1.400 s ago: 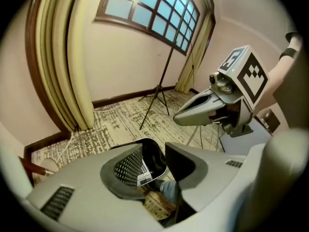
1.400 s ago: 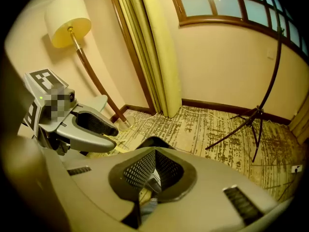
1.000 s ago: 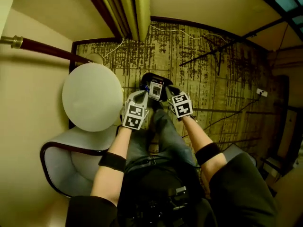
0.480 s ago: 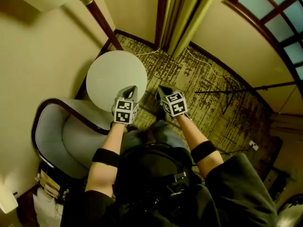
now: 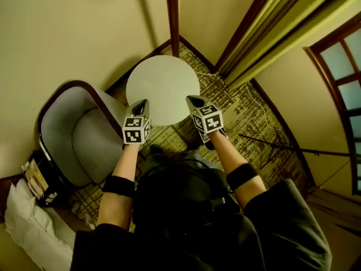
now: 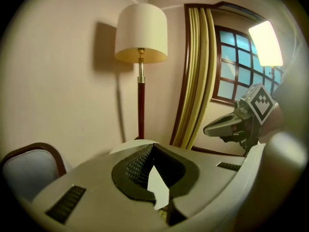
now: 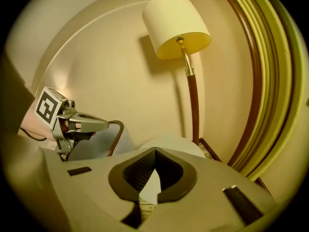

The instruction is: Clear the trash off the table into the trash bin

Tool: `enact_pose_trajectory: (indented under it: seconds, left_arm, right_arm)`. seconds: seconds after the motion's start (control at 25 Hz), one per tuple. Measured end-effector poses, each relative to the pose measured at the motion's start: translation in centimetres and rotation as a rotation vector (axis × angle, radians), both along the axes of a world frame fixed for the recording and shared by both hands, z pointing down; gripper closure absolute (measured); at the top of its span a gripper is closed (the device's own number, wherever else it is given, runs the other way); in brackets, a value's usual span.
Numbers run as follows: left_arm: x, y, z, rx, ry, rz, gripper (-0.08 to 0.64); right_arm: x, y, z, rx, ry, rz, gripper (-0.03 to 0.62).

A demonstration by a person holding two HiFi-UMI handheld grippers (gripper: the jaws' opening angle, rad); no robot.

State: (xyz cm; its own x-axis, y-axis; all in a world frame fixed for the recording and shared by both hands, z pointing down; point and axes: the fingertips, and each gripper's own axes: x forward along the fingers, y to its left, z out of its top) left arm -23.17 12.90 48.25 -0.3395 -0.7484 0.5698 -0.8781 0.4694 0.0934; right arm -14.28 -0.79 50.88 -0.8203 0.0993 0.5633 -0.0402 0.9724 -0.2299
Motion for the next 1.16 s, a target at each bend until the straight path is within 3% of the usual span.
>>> enact_pose_trajectory:
  seconds: [0.16, 0.36, 1.16]
  left_arm:
    - [-2.0, 3.3, 0.1, 0.004, -0.002, -0.074, 0.560]
    - [-2.4, 5.2, 0.5, -0.004, -0.011, -0.105, 0.560]
    - [-2.3, 4.3, 0.1, -0.006, -0.002, -0.028, 0.560]
  right_arm:
    - [-2.1, 1.4, -0.8, 0.033, -0.005, -0.066, 0.592]
    - [-3.1, 2.0, -1.1, 0.051, -0.004, -0.093, 0.592]
    - [-3.4, 1.4, -1.2, 0.060, 0.010, -0.056, 0.592]
